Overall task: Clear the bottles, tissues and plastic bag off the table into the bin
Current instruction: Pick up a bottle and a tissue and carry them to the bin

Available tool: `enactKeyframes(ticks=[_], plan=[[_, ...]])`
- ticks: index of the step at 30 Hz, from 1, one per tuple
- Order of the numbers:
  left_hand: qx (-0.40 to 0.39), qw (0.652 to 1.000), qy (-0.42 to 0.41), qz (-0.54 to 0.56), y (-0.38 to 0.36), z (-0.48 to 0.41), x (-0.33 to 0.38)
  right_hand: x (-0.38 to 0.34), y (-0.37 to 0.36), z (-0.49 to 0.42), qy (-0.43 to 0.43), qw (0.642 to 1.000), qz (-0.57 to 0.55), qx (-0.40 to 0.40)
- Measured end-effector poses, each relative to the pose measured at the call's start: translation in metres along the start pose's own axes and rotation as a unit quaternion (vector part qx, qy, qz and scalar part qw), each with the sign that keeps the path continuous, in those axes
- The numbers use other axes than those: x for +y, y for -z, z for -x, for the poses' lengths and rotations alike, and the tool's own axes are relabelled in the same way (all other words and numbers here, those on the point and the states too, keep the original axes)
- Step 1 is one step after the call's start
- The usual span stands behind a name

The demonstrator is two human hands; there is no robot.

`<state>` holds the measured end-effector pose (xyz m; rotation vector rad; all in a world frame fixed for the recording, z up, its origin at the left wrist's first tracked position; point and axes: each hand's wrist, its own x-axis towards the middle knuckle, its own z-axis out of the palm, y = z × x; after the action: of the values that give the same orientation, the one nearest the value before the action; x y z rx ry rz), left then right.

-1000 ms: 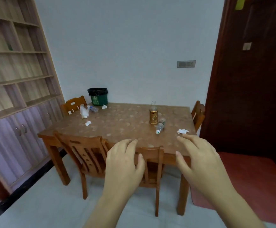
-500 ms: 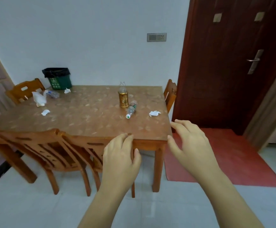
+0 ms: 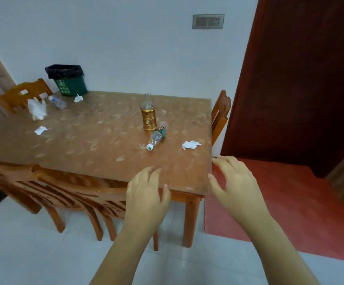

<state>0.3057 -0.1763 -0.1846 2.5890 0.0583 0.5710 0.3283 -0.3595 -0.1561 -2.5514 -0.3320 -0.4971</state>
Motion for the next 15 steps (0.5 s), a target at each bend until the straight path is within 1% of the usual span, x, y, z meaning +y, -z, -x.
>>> enactKeyframes(ticks=[5, 9, 15], plan=[[-0.008, 1.000, 0.029, -0.006, -0.037, -0.046, -0.016, 0.024, -0.037, -0.045, 0.011, 0.999, -0.006, -0.042], [-0.018, 0.999, 0.049, 0.003, -0.071, -0.088, -0.034, 0.036, -0.069, -0.086, 0.016, 0.999, -0.019, -0.049], [-0.031, 0.996, 0.088, -0.014, -0.113, -0.168, -0.071, 0.048, -0.127, -0.178, 0.059, 0.993, -0.009, -0.106]])
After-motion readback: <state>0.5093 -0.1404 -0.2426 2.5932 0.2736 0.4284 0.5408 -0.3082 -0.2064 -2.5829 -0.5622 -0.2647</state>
